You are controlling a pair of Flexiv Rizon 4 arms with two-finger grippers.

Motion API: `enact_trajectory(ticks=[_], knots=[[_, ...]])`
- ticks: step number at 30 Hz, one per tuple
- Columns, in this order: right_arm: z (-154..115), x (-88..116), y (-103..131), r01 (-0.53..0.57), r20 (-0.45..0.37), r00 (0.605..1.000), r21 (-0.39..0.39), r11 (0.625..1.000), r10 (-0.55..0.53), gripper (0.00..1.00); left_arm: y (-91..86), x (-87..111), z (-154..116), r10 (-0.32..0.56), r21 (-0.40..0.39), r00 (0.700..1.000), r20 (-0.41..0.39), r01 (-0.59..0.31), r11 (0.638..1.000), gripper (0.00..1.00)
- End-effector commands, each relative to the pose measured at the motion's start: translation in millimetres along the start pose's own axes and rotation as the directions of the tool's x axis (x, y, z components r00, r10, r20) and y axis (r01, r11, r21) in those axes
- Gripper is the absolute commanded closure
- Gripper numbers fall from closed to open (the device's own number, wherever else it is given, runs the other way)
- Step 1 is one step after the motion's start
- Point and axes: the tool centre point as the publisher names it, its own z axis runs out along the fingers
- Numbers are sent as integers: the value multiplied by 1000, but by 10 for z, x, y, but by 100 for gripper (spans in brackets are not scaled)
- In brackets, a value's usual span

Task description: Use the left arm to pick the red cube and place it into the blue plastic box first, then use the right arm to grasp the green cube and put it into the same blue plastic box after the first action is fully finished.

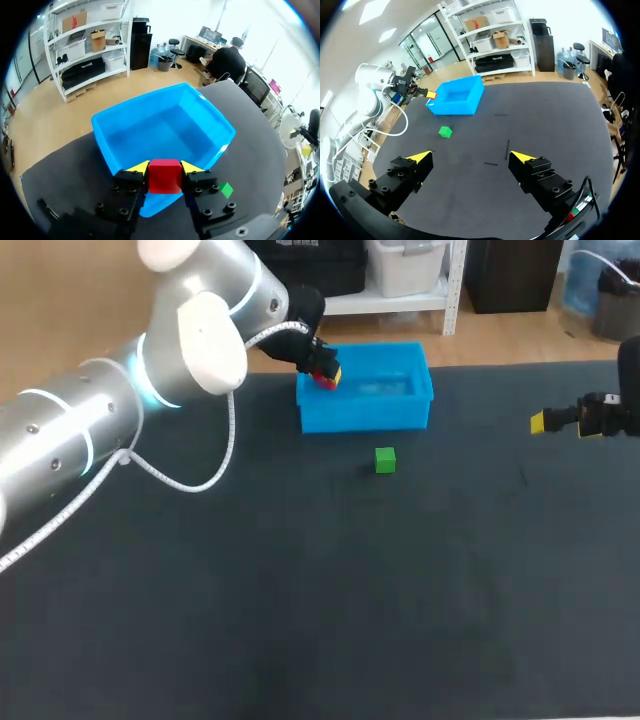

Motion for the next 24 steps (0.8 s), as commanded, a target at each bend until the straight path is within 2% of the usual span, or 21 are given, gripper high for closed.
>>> enact_trajectory(ticks=[1,8,11,14,15,17,18,19,24], knots=[[-3,-1,-1,0,-1,1000,1,1000,0,0,3,-77,66,-12,-12,999,-46,11,1000,100],[-3,-1,-1,0,-1,1000,1,1000,0,0,24,-80,98,-24,-20,997,-76,23,1000,100],[-3,-1,-1,0,-1,1000,1,1000,0,0,25,-82,100,-23,-23,996,-81,21,1000,62],[-3,-1,-1,0,-1,1000,1,1000,0,0,23,-81,101,-20,-23,996,-85,19,1000,45],[-3,-1,-1,0,-1,1000,1,1000,0,0,21,-81,100,-20,-23,996,-87,18,1000,32],[-3,-1,-1,0,-1,1000,1,1000,0,0,13,-81,97,-17,-23,996,-88,16,1000,24],[-3,-1,-1,0,-1,1000,1,1000,0,0,6,-83,92,-15,-23,996,-88,13,1000,16],[-3,-1,-1,0,-1,1000,1,1000,0,0,-2,-88,86,-13,-23,996,-88,11,1000,12],[-3,-1,-1,0,-1,1000,1,1000,0,0,-53,-138,22,7,-21,997,-75,-8,1000,0]])
